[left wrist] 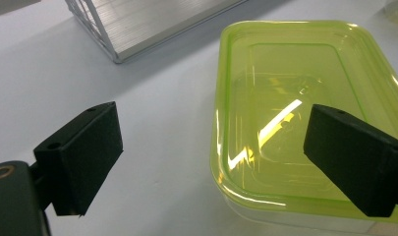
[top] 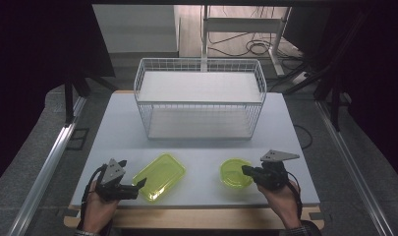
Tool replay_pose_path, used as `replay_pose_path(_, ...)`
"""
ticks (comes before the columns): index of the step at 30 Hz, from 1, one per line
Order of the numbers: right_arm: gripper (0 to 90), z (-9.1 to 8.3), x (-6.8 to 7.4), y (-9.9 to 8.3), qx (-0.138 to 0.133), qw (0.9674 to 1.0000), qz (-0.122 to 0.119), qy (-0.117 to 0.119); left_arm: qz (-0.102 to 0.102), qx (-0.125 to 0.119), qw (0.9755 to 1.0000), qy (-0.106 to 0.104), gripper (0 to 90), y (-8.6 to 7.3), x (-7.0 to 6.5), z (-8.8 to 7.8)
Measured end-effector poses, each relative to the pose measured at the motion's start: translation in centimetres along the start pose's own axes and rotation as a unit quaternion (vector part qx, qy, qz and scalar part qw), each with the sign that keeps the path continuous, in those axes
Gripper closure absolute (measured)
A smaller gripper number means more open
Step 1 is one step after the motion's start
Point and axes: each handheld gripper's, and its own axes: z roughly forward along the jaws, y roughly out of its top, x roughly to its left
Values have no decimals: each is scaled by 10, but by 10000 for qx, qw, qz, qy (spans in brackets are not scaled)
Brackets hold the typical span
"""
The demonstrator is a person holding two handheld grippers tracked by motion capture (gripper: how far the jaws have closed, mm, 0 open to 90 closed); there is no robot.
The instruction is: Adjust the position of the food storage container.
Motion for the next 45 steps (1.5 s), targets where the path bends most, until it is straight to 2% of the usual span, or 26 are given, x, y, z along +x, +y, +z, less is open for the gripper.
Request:
replay_pose_path(7, 893, 10, 11, 7, 51, 9998, -98, 179, 36, 49, 10000, 20, 68, 0, -1, 1)
replay_pose_path(12, 893, 23, 25, 15, 80, 9992, -210, 317, 32, 79, 9999, 57, 54, -1, -1, 2)
replay_pose_path(19, 892, 45, 45, 26, 266, 9970, -474, 543, 46, 110, 9999, 77, 51, -1, -1, 2)
replay_pose_path(26, 892, 60, 54, 24, 522, 9951, -648, 536, 88, 147, 9998, 85, 50, -1, -1, 3)
replay_pose_path(32, 892, 60, 50, 21, 557, 9952, -653, 472, 107, 178, 9997, 105, 49, -1, -2, 3)
replay_pose_path(35, 892, 56, 45, 20, 554, 9959, -584, 418, 106, 188, 9997, 111, 49, -1, -2, 3)
replay_pose_path(45, 892, 36, 18, 10, 486, 9984, -255, 99, 146, 256, 9995, 146, 49, -1, -3, 4)
